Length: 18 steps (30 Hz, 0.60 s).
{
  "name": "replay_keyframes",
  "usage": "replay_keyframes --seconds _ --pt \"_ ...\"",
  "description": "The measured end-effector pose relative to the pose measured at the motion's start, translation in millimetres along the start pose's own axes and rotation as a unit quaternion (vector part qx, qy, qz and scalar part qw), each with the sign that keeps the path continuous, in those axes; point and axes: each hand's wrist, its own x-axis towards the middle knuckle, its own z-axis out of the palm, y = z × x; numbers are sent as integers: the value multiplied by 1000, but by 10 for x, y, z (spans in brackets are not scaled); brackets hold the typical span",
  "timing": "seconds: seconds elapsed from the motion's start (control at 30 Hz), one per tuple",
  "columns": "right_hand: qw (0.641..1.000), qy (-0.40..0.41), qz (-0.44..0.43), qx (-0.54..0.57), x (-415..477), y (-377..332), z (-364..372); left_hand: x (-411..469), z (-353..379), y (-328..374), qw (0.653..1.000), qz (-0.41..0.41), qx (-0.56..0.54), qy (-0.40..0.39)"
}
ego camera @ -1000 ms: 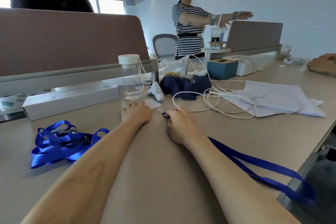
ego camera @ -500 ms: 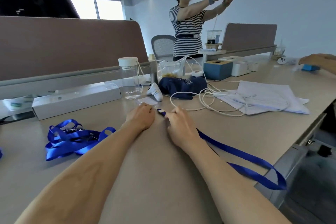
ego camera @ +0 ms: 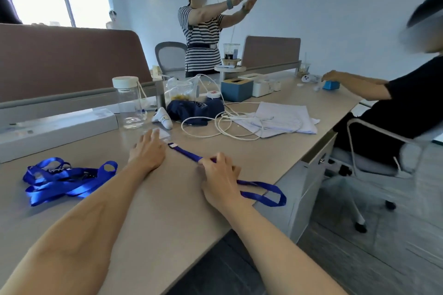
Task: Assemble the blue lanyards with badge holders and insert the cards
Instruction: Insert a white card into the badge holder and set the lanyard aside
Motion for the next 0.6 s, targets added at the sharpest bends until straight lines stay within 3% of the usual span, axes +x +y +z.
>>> replay_keyframes --seconds 0.13,0.23,0.43,0.6 --pt "999 -18 34 24 -39 -26 -94 -522 94 412 983 137 -112 -54" --pt "998 -2 48 50 -99 -39 -146 -670 79 392 984 110 -122 -67" --pt "995 57 52 64 -498 242 -424 -760 18 537 992 100 -11 -73" --pt "989 65 127 42 -892 765 -811 -786 -23 521 990 103 2 -96"
